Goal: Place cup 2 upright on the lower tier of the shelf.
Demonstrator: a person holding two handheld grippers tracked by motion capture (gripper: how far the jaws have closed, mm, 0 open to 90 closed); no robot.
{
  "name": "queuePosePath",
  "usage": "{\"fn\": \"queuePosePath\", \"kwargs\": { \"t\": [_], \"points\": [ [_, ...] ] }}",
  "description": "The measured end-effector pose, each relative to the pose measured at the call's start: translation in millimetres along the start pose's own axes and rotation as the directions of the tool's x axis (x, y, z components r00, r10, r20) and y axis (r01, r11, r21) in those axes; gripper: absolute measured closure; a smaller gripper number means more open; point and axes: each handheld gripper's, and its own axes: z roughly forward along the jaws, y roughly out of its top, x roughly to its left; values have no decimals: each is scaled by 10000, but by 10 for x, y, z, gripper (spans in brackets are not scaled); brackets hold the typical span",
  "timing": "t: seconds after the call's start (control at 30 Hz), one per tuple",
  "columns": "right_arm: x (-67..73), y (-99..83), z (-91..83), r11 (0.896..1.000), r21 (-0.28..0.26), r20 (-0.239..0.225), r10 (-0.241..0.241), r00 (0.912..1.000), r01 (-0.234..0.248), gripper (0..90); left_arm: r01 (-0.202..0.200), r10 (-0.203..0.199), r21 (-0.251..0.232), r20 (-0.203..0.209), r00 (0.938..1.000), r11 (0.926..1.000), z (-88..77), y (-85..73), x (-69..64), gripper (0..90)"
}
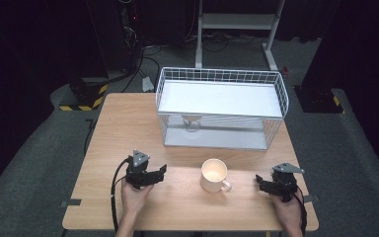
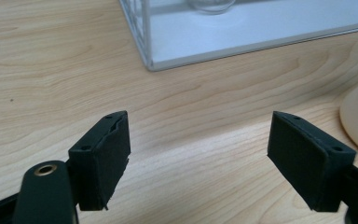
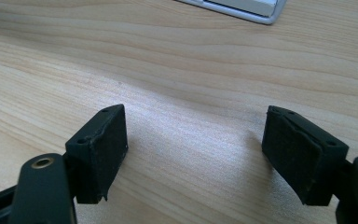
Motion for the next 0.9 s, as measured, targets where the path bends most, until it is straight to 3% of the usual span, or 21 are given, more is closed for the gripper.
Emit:
{"fn": "queuePosePath", "kwargs": {
  "t": [0.3, 0.57, 0.9],
  "points": [
    [2, 0, 1, 10000, -9, -2, 23, 10000, -23, 224, 3, -3, 2, 11, 10000, 10000, -19, -129, 28, 212],
    [2, 1, 1, 10000, -9, -2, 25, 10000, -25, 224, 98, -96, 363, -52, 9999, 9993, 5, -279, 56, 212],
    [3, 1, 1, 10000, -9, -2, 26, 10000, -26, 224, 40, -14, 615, -415, 9991, 9981, 77, -386, 79, 213]
  ]
}}
